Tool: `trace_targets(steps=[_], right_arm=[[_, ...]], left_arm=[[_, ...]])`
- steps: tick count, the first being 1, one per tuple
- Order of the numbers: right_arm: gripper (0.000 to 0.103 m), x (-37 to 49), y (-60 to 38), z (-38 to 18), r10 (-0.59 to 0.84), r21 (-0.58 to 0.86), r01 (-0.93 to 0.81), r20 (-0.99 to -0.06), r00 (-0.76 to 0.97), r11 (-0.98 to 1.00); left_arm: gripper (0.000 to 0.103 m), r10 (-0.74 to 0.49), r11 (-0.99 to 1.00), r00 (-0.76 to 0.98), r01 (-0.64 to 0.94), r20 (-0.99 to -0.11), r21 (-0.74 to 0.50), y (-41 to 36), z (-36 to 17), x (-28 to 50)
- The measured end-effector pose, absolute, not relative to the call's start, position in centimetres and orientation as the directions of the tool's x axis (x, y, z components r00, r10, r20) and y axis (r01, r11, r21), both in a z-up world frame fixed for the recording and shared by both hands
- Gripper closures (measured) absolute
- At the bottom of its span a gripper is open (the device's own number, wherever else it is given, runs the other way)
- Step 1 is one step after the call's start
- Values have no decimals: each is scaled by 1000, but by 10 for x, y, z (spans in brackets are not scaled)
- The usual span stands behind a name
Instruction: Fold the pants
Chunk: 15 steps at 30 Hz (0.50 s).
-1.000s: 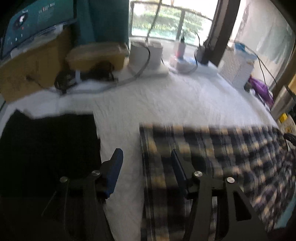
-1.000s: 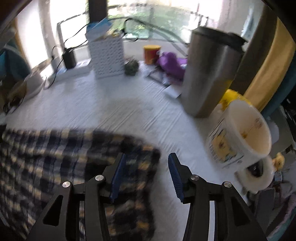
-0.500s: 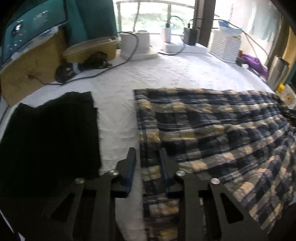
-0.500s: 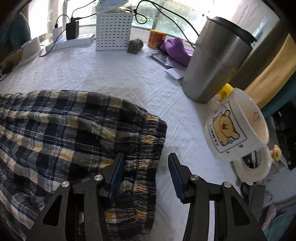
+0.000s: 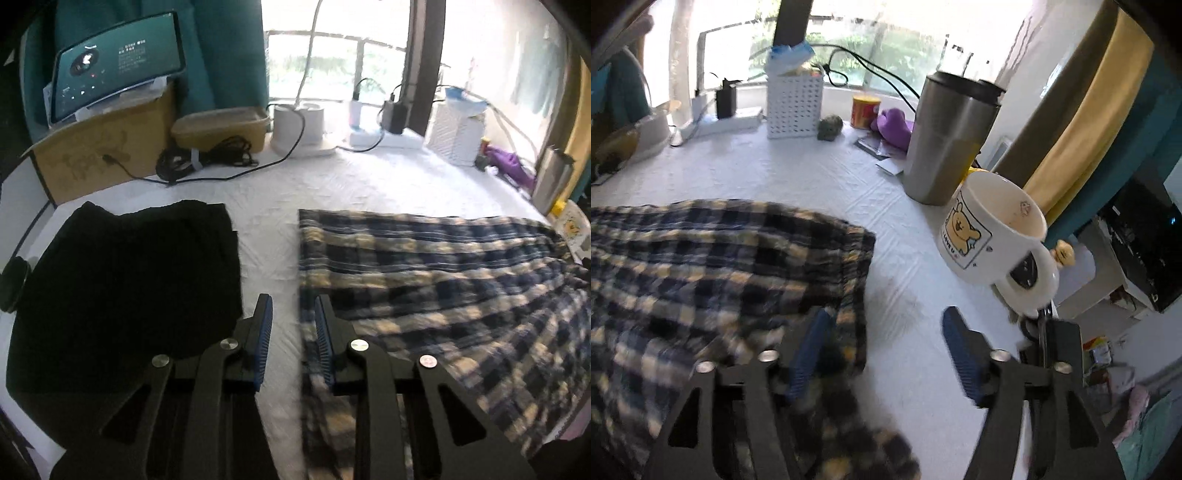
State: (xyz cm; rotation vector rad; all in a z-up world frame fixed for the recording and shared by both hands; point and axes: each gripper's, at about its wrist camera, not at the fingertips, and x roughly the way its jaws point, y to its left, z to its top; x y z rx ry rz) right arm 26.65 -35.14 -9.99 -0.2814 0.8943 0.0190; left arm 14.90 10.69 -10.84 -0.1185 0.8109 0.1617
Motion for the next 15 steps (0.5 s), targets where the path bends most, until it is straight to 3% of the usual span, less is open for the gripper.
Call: trace_targets(steps=[2, 4, 6, 15], right_arm=[[30, 250, -349, -97, -89, -229, -139, -765, 638, 964], [29, 234, -347, -96, -78, -223, -146, -759, 646, 964], [29, 220, -345, -97, -72, -225, -154, -755, 651, 962], [27, 154, -328, -100, -20, -210, -201, -738, 674, 957]], left_arm=[[76, 86, 983, 689, -175, -720, -50, 100, -107, 142], [60, 65, 985, 706, -160, -705, -69, 92, -105, 132], [56, 39, 983, 740, -149, -672, -107, 87, -101, 121], [54, -59, 987, 772, -51, -633, -154, 49, -98, 92]])
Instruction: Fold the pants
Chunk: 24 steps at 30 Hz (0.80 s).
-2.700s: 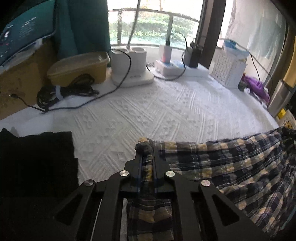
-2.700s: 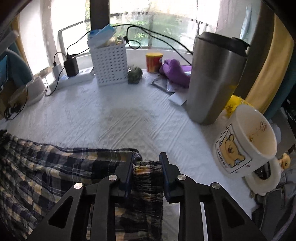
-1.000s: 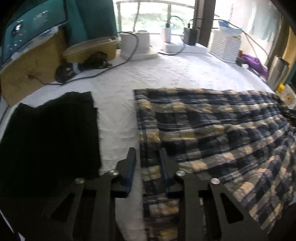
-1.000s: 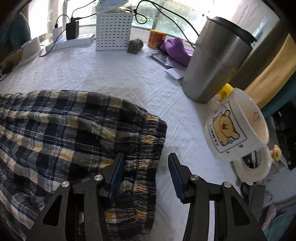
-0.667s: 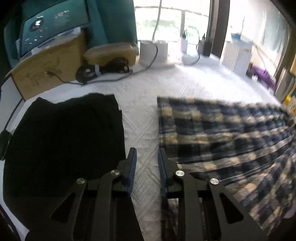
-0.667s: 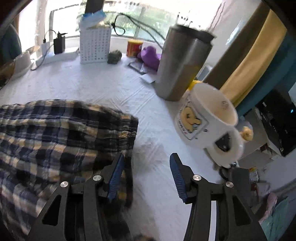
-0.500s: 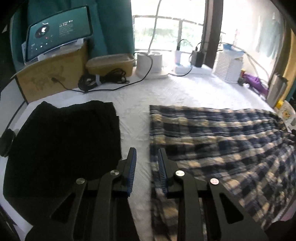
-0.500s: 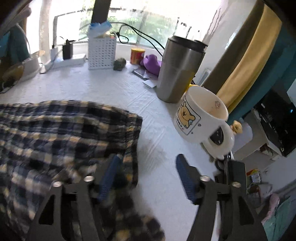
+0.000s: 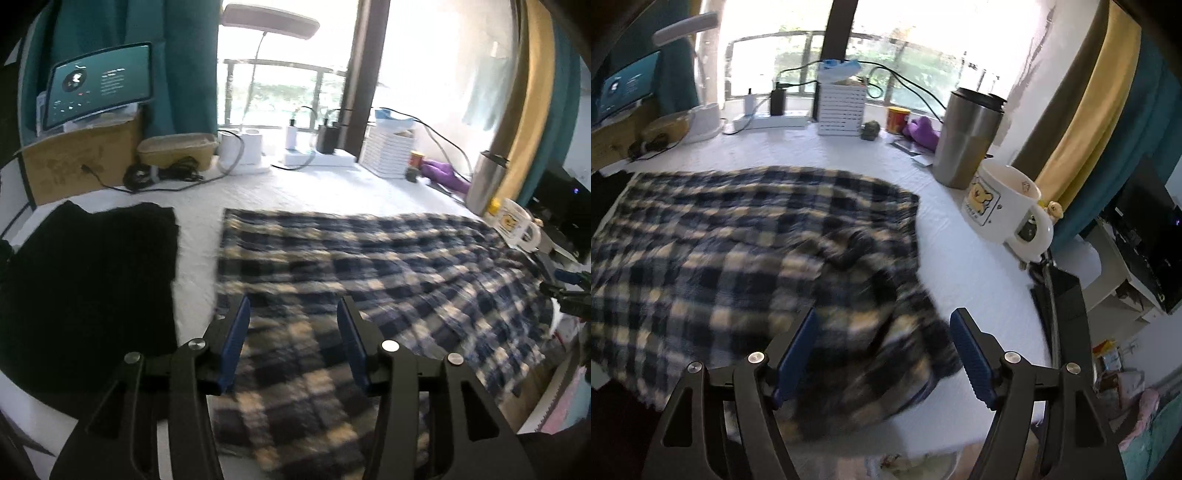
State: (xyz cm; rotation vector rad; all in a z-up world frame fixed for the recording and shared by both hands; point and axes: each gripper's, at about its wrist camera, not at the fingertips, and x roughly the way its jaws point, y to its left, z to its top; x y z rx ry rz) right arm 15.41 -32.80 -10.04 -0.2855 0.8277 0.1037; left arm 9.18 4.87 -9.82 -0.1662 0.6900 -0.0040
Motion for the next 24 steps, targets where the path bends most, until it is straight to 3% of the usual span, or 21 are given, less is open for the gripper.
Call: trace_targets(steps=[18, 24], right_arm=[[17, 73, -284, -148, 108, -203, -382, -749, 654, 902], [16, 69, -260, -158, 97, -277, -438, -745, 660, 855]], left_arm=[[54, -100, 989, 740, 2, -665, -146, 18, -104, 63], [54, -109, 988, 731, 8, -673, -152, 17, -107, 61]])
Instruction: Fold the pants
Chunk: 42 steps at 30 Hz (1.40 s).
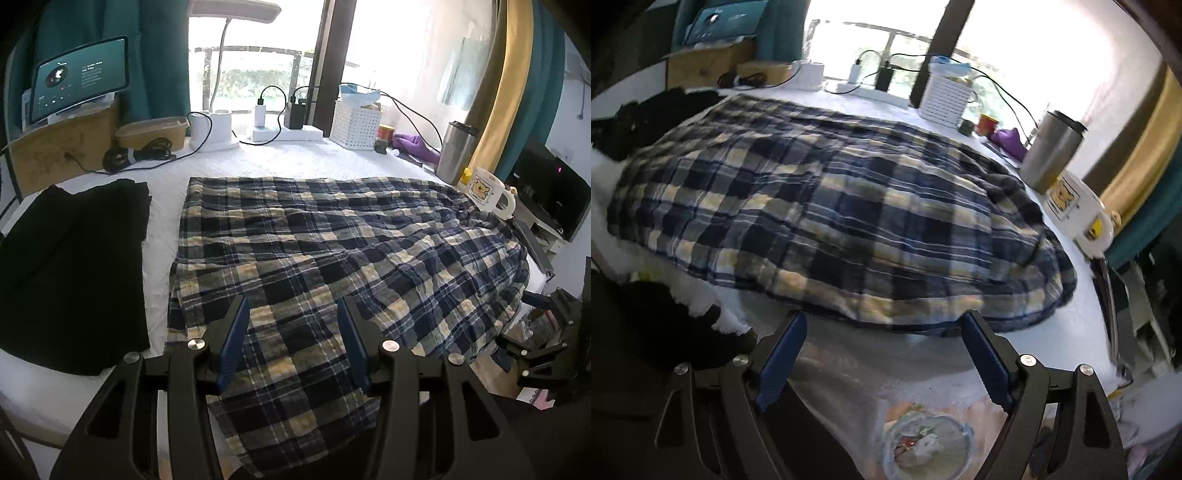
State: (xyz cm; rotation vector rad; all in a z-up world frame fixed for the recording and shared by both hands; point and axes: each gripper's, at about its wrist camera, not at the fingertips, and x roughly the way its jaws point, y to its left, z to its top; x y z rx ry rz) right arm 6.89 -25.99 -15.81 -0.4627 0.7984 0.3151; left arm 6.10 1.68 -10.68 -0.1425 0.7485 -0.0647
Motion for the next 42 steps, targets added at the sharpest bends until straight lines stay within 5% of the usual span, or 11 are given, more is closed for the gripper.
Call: trace_targets(steps=[7, 12, 23, 29, 35, 38, 42], right_arm=[[16, 74, -233, -152, 138, -311, -501, -727, 673, 808], [16, 91, -226, -141, 187, -276, -523, -721, 668, 806], [16, 154, -236, -115, 331, -24, -519, -746, 579, 854], [16, 172, -241, -115, 366, 41, -509, -745, 558, 860], [16, 175, -240, -114, 370, 48, -503, -739, 563, 863], [16, 174, -238, -115, 368, 52, -497, -740, 564, 866], [16, 171, -235, -117, 363, 49, -493, -741, 565, 868]], left_arm=[[52, -135, 986, 727, 31, -674, -164, 15, -108, 61], [37, -193, 979, 726, 99, -660, -177, 3, -106, 60], [21, -346, 929, 683, 344, -643, -135, -70, -93, 65], [21, -221, 930, 653, 364, -724, 44, -99, -107, 70], [22, -121, 961, 645, 267, -754, 74, -53, -122, 60], [31, -76, 967, 648, 234, -758, 103, -34, -125, 51], [65, -89, 975, 664, 211, -743, 71, -15, -125, 42]])
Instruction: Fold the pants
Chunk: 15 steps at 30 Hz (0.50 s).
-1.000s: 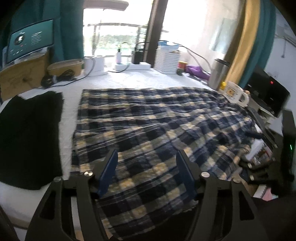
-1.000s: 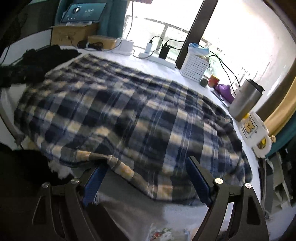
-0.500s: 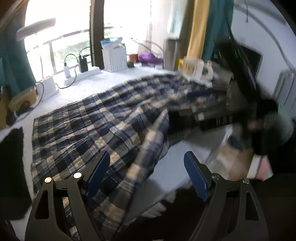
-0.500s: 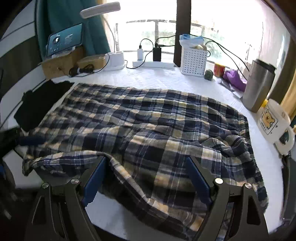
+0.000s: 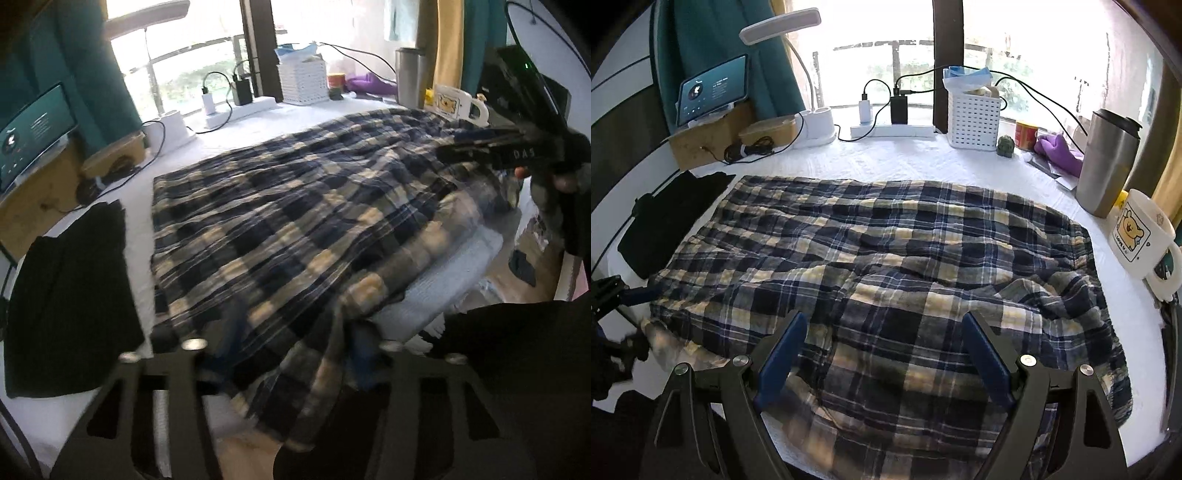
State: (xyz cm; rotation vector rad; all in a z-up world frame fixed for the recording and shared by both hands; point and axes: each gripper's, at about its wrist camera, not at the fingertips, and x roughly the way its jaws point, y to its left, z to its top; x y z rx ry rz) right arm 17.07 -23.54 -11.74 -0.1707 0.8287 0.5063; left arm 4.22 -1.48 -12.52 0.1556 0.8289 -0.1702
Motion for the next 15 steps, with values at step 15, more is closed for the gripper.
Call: trace_targets(steps=[15], right_arm=[[16, 111, -335, -111, 191, -87, -335, -676, 712, 938]], left_arm=[[94, -118, 987, 734, 162, -668, 4, -5, -96, 59]])
